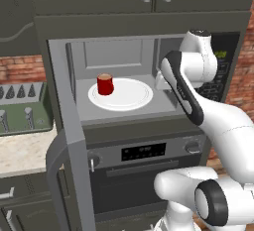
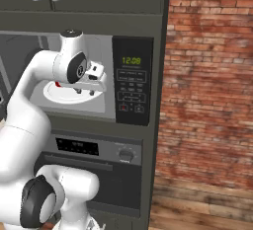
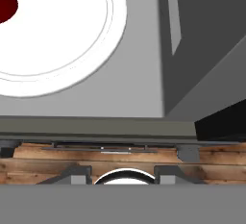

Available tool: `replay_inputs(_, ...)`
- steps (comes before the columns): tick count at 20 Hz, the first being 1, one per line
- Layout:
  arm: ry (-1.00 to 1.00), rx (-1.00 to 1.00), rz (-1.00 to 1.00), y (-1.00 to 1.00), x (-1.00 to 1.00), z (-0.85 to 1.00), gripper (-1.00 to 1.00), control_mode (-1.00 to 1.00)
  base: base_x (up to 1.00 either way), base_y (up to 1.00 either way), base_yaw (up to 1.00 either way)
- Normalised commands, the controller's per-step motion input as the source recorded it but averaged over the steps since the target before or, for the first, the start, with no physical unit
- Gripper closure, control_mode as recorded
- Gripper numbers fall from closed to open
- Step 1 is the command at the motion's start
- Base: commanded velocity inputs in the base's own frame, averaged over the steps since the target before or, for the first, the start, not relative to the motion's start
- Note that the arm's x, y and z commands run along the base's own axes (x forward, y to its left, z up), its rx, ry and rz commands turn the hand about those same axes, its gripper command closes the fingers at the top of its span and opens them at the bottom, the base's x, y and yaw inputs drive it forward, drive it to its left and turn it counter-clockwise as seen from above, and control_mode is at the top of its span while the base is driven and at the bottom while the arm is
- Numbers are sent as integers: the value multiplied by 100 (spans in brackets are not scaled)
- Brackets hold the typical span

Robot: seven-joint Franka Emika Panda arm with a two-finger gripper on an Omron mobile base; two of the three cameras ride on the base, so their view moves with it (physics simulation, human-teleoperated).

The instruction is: Pick the cup of tea, navigate to the dining table, and place it on the saucer.

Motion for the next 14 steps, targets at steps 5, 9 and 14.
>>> replay_inputs(5,0,0,0,5,-3,0,-100,-100,0,0,0)
replay_inputs(9,0,0,5,52,-17,1,-100,-100,0,0,0)
replay_inputs(14,-13,0,11,95,-12,0,-100,-100,0,0,0)
